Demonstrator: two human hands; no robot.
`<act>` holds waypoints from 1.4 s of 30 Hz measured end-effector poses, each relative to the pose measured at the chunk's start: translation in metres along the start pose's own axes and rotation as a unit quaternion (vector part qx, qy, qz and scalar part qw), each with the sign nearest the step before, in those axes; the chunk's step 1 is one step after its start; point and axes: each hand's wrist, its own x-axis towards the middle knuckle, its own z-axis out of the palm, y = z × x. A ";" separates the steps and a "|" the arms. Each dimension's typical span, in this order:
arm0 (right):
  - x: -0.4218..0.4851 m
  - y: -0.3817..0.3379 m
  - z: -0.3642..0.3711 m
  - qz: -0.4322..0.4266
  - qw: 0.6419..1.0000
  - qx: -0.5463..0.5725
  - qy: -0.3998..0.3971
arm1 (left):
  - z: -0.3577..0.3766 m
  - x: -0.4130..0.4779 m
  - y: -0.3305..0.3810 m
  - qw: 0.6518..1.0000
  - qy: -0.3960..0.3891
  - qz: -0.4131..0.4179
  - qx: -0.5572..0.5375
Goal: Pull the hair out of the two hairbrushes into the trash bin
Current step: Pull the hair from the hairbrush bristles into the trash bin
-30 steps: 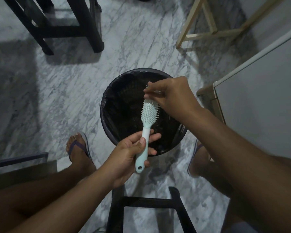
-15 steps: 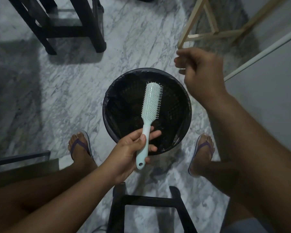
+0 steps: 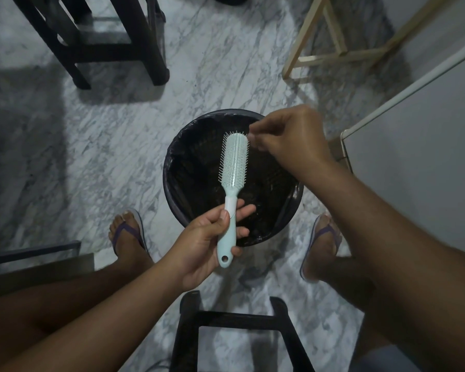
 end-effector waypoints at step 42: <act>-0.051 0.006 0.024 0.176 0.951 0.254 -0.004 | 0.042 -0.049 0.032 0.983 0.100 -0.021 0.150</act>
